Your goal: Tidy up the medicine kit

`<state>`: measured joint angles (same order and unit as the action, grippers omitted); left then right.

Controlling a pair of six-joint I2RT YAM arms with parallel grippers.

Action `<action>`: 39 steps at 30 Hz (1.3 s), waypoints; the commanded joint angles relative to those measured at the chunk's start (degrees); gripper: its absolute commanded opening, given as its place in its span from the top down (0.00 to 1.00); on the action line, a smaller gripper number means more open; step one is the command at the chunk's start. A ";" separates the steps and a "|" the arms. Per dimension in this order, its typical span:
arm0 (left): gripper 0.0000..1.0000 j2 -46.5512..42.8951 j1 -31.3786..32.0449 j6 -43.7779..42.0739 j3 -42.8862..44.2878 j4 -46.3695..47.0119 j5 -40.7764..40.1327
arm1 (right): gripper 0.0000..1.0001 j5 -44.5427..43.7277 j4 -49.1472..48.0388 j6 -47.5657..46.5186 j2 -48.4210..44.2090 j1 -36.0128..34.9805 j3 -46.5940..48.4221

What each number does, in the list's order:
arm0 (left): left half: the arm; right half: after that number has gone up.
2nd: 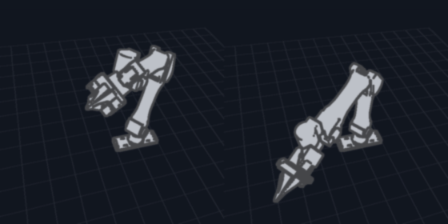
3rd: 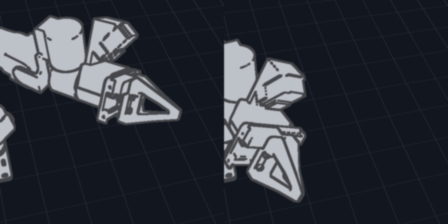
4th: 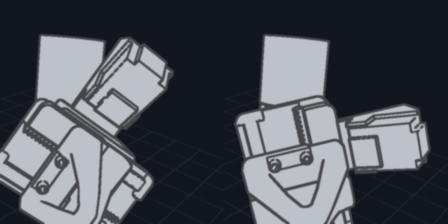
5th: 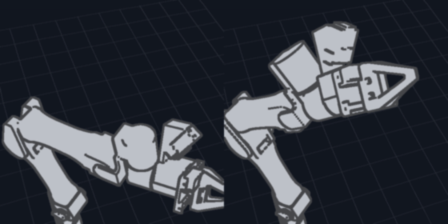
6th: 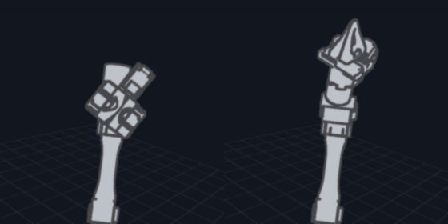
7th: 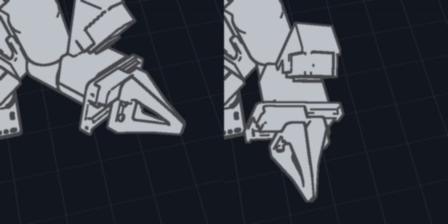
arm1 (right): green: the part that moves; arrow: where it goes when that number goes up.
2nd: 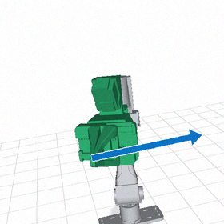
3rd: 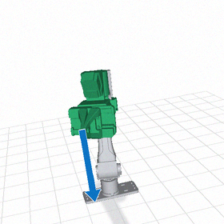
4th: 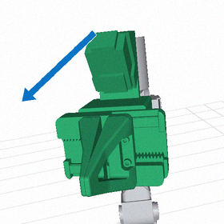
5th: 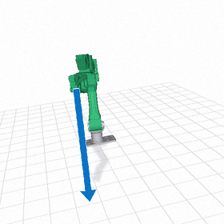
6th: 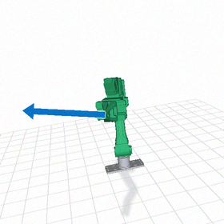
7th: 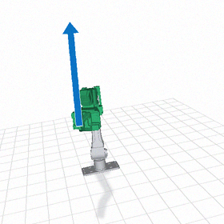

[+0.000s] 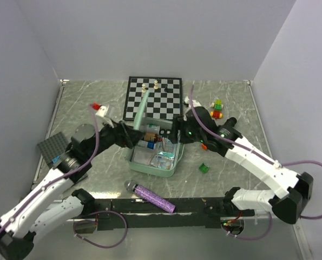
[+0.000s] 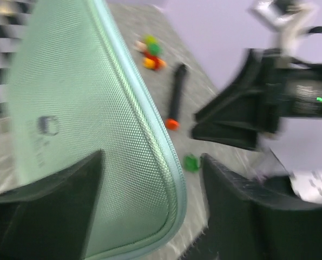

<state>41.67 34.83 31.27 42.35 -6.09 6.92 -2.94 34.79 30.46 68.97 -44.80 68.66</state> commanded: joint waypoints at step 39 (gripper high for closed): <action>0.01 19.68 -9.52 20.41 -14.30 14.25 7.93 | 0.22 12.86 -24.50 -1.71 12.22 11.49 -18.14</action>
<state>61.71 25.43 47.83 30.24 1.63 10.52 7.99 12.75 33.21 76.14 -34.02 44.34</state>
